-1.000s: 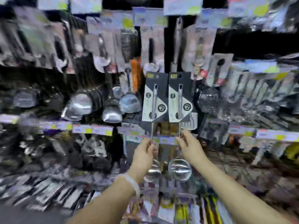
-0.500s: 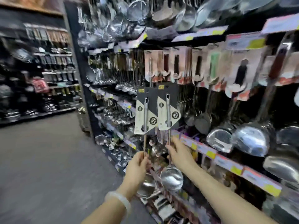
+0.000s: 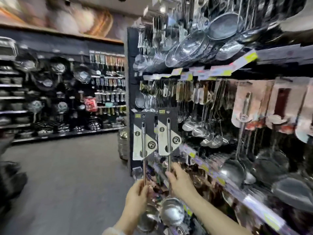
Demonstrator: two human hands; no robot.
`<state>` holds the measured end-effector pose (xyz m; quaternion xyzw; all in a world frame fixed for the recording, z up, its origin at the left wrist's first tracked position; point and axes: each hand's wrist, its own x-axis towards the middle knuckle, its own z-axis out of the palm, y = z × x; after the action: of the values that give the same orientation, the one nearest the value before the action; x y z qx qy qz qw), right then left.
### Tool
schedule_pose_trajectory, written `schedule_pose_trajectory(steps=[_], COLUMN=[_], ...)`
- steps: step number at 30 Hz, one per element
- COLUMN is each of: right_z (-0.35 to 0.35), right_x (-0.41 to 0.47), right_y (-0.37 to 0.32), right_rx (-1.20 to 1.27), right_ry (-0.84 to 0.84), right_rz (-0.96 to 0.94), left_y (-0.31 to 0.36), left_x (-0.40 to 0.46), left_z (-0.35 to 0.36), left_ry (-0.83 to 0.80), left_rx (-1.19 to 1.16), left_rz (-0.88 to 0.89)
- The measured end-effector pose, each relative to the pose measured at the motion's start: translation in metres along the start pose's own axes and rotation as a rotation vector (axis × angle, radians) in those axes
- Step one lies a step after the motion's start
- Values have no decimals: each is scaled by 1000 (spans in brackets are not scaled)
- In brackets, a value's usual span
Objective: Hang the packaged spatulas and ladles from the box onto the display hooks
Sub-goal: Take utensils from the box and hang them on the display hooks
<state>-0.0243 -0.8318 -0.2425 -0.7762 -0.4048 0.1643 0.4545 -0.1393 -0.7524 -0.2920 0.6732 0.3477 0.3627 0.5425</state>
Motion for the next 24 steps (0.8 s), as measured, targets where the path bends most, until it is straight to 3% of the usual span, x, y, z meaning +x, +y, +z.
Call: schedule_pose_trajectory(steps=[11,16,24], right_z=[98,105,88], right_x=[209,283,412], right_y=[-39,-29,-20], right_rx=[-73,-136,-165], right_ry=[135,254,398], right_rz=[75,149,157], left_y=[-27,-45,-47], left_x=[266,351,476], left_z=[-72,-54,-13], left_ry=[-176,-290,-428], left_rx=[44,-13,-48], left_rz=[115,36,76])
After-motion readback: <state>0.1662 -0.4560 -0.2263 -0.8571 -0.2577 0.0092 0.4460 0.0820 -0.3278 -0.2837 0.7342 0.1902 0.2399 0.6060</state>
